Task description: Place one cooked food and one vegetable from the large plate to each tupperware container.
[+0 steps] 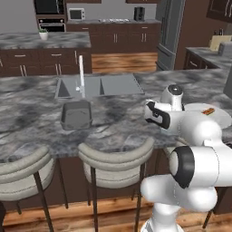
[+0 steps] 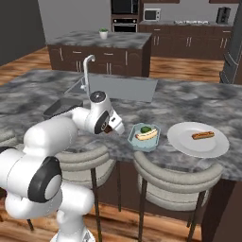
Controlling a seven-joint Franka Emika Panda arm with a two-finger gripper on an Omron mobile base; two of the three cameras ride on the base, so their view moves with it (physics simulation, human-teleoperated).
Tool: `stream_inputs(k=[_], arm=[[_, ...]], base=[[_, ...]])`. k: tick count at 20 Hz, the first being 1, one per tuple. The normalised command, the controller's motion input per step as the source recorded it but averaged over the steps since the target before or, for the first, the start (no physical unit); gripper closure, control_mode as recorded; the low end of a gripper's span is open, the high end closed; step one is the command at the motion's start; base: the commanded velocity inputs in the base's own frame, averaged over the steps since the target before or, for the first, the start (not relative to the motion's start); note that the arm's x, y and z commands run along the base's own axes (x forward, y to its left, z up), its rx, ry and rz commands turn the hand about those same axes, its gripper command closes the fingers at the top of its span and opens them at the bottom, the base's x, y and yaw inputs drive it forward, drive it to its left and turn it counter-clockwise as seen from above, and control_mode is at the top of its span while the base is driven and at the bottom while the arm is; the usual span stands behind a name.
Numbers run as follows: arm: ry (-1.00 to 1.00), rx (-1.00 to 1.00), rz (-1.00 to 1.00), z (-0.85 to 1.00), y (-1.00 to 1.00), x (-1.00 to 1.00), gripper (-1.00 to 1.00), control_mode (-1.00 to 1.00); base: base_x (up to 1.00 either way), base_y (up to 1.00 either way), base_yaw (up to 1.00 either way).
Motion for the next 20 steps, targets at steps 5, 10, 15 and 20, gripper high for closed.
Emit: stream_inputs(k=[5,10,15,20], arm=[[0.0,0.0,0.0,0.0,0.0,0.0,1.0,1.0],[0.0,0.0,0.01,0.05,0.03,0.09,1.0,-1.0],[0.07,0.0,0.06,0.32,0.35,0.82,1.0,-1.0],[0.16,-0.03,0.14,0.08,0.97,0.59,1.0,-1.0]], base=[[0.81,0.36,0.1],[0.55,0.1,0.05],[0.0,0.0,0.0],[0.0,0.0,0.0]])
